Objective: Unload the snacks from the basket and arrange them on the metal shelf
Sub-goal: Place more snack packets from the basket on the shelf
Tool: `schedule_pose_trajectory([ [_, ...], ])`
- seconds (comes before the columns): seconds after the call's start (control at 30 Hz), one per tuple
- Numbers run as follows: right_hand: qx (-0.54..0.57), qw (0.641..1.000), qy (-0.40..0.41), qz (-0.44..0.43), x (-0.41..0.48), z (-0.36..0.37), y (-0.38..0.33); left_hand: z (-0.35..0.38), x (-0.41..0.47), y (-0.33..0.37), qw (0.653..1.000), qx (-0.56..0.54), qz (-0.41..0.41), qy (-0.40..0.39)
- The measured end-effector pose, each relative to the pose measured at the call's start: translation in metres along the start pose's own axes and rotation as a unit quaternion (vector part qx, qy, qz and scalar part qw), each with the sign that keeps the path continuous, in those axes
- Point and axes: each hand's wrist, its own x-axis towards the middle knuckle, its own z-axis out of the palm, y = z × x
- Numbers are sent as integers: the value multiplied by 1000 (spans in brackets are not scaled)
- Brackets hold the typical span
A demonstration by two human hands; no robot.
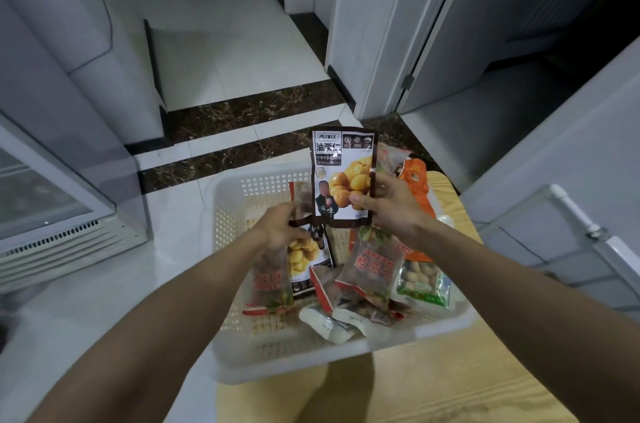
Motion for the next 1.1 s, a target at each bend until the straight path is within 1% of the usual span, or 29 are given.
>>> schedule_pose_trajectory([
  [0.07,-3,1000,2,-8,-7,-2,-5,-8,-10,5,999,15,23,32],
  [0.2,12,999,23,-22,-25,-5,-19,-30,-41,17,990,-33,48,127],
  [0.3,18,999,32,-38,-43,-5,-32,-42,-74,34,970,-132,48,196],
  [0.37,29,998,33,-48,-59,-4,-40,-46,-98,43,954,-205,51,211],
  [0.47,48,997,37,-54,-83,-2,-47,-44,-130,47,920,-314,45,232],
  [0.6,74,996,35,-35,-117,3,-48,-26,-169,50,846,-450,10,286],
  [0.67,77,995,40,-38,-137,5,-48,-14,-189,58,807,-521,12,276],
  [0.73,77,995,49,-41,-157,6,-46,-4,-207,67,772,-588,25,239],
  [0.83,70,995,68,-23,-186,7,-43,9,-233,82,732,-652,58,189],
  [0.97,83,992,94,-22,-234,4,-45,24,-270,101,717,-680,103,110],
  [1.1,81,986,138,-43,-302,6,-43,45,-315,108,728,-672,134,25],
])
